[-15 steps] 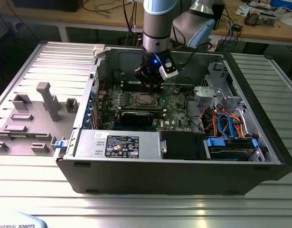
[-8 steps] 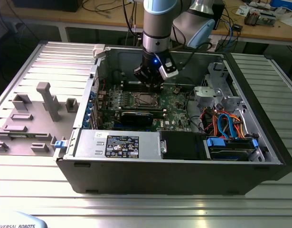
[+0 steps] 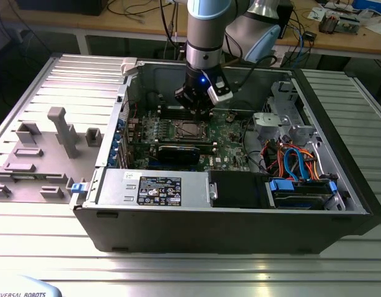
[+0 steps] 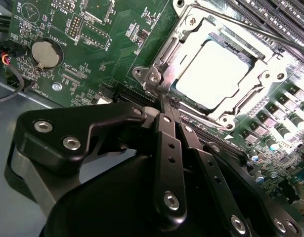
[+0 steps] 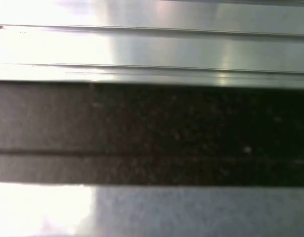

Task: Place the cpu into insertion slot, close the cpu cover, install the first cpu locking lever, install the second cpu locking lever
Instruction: 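Install the second cpu locking lever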

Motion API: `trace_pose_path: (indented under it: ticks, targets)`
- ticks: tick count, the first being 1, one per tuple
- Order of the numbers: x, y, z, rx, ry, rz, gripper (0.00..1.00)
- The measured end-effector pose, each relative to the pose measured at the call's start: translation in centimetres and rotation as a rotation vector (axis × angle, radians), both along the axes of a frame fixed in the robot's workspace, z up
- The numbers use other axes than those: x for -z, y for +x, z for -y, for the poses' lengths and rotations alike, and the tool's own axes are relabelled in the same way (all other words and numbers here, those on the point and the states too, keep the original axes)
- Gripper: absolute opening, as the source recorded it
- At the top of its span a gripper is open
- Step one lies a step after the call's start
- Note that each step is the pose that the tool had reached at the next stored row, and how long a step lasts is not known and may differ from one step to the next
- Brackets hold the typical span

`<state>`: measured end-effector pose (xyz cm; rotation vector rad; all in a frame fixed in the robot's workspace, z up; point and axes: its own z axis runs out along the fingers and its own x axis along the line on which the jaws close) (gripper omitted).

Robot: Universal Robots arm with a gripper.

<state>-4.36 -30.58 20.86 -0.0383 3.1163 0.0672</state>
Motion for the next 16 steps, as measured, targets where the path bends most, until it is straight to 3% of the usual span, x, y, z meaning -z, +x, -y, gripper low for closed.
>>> trace_pose_path:
  ticks: [7,11,16]
  targets:
    - [-0.07,0.0,0.14,0.0,-0.0002,-0.0001,0.11]
    - [-0.84,0.0,0.13,0.0,-0.0002,0.0,0.11]
    - [-0.87,0.0,0.25,0.0,-0.0002,0.0,0.11]
